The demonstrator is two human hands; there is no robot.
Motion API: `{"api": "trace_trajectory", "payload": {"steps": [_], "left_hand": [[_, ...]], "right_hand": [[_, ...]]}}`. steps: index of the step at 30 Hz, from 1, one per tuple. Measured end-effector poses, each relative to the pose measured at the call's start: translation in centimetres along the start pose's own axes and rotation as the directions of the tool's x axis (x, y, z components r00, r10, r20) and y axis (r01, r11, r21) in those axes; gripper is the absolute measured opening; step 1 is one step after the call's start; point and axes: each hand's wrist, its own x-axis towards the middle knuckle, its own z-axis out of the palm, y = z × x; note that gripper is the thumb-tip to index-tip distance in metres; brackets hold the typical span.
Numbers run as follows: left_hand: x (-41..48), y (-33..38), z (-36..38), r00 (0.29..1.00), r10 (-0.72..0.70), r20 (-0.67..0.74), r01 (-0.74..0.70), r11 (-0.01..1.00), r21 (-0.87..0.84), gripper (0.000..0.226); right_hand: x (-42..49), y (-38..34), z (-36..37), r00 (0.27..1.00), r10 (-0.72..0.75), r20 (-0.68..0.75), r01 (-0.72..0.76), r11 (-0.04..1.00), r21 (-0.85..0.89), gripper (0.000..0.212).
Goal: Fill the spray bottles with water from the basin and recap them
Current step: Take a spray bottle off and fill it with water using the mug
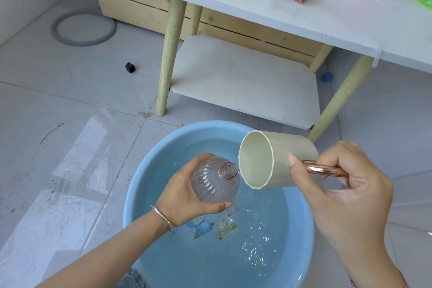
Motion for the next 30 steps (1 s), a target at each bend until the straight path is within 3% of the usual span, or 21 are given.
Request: {"api": "trace_trajectory", "payload": {"steps": [30], "left_hand": [[0.0, 0.4, 0.2, 1.000, 0.001, -0.006, -0.001, 0.999, -0.038, 0.085]], "right_hand": [[0.2, -1.3, 0.6, 0.980, -0.198, 0.035, 0.201, 0.967, -0.156, 0.041]]}}
